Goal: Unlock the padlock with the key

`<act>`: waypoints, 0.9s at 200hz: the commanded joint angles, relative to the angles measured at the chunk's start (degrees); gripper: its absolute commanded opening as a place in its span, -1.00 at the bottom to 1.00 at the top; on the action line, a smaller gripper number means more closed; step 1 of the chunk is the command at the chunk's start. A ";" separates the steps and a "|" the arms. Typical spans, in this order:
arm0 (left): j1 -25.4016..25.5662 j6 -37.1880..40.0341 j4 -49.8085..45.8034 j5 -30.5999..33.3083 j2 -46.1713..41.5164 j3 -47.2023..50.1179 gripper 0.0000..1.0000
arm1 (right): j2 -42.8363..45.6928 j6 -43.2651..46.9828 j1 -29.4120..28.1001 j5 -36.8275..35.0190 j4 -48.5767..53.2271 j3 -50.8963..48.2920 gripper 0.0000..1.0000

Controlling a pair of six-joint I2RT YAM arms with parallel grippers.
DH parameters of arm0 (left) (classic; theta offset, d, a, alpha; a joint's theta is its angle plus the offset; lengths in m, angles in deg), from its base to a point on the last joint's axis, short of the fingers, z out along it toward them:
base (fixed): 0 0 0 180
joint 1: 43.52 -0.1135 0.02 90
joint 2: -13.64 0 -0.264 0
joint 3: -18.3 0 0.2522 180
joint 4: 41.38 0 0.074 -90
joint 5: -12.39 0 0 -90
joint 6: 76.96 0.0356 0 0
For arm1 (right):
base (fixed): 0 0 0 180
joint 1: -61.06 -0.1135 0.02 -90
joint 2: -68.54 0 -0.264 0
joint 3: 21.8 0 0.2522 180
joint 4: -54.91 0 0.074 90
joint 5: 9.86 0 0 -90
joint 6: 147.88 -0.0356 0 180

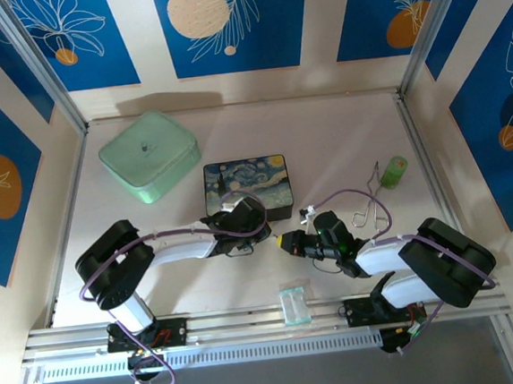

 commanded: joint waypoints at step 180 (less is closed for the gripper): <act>-1.35 -24.19 8.06 -3.37 3.55 -3.22 -0.53 | 9.66 2.02 0.94 -4.83 -1.62 -2.30 -1.00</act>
